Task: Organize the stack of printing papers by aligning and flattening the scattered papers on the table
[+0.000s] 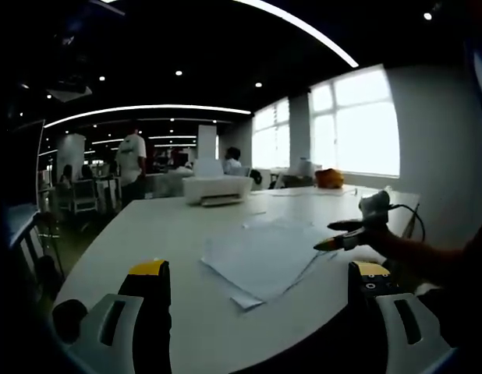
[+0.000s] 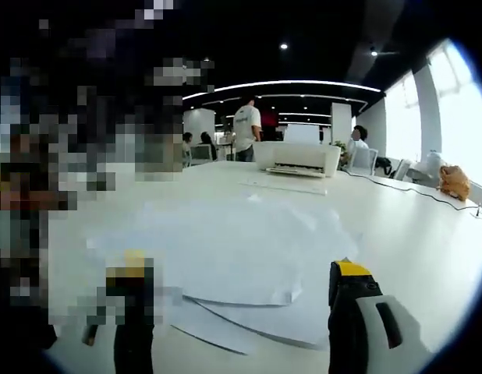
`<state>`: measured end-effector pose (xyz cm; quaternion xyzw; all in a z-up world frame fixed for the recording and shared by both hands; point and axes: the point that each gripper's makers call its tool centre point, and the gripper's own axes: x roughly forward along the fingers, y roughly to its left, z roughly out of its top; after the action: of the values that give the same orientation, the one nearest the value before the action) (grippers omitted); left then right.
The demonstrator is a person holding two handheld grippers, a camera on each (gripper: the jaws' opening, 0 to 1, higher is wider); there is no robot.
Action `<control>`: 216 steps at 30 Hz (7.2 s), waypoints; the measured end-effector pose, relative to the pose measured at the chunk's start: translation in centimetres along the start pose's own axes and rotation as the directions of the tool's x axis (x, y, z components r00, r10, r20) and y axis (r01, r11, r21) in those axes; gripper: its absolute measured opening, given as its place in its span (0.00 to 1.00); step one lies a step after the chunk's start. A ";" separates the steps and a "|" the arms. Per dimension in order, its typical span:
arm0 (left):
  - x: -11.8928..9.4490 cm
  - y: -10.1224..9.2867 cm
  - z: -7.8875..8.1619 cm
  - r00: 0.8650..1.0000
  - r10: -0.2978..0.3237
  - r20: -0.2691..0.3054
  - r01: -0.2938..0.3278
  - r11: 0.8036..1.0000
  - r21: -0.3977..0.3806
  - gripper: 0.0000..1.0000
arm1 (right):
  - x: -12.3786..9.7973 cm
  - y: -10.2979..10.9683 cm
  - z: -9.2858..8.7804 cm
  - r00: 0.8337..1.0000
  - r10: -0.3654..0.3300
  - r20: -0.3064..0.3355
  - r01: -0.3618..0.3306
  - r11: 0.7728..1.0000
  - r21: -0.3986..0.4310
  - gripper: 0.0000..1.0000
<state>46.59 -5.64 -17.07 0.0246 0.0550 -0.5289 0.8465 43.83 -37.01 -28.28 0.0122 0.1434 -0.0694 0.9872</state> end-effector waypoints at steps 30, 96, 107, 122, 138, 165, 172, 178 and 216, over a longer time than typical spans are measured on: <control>-0.4 0.7 0.0 0.999 0.001 0.041 0.001 0.999 -0.052 0.97 | 1.5 0.1 -2.7 0.993 0.054 -0.104 -0.056 0.998 -0.019 0.57; 0.6 0.5 0.5 0.999 -0.006 0.038 0.007 1.000 -0.022 0.97 | -0.3 3.2 -0.5 0.968 0.251 0.008 -0.251 0.963 0.099 0.00; 0.4 0.4 0.0 0.998 -0.023 0.054 0.027 0.997 -0.075 0.97 | -1.8 3.7 0.9 0.950 0.297 0.095 -0.306 0.947 0.099 0.00; 0.7 0.4 0.5 0.994 -0.043 0.098 0.052 0.995 -0.088 0.97 | -3.4 4.4 3.0 0.899 0.383 0.211 -0.420 0.891 0.174 0.00; 1.1 -0.3 1.8 0.988 -0.079 0.132 0.093 0.990 -0.102 0.97 | -6.6 2.5 9.3 0.835 0.484 0.263 -0.530 0.835 0.147 0.00; 0.9 -0.7 3.7 0.981 -0.109 0.164 0.124 0.988 -0.089 0.97 | -9.7 3.6 17.2 0.703 0.623 0.342 -0.663 0.749 -0.003 0.00; 0.9 -0.9 3.9 0.980 -0.112 0.166 0.128 0.988 -0.089 0.97 | -10.2 4.1 18.9 0.668 0.662 0.339 -0.694 0.719 -0.035 0.00; 0.9 -0.8 4.1 0.980 -0.106 0.167 0.122 0.989 -0.085 0.97 | -11.6 5.3 20.6 0.606 0.714 0.349 -0.747 0.662 -0.057 0.00; 1.8 -1.3 3.8 0.971 -0.157 0.179 0.181 0.975 -0.129 0.96 | -22.7 14.2 22.4 0.169 0.981 0.096 -0.933 0.191 -0.305 0.00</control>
<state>46.45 -8.18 -13.49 -0.0860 0.0235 -0.5941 0.7994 30.56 -20.89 -0.25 0.0036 -0.0271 0.5801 0.8141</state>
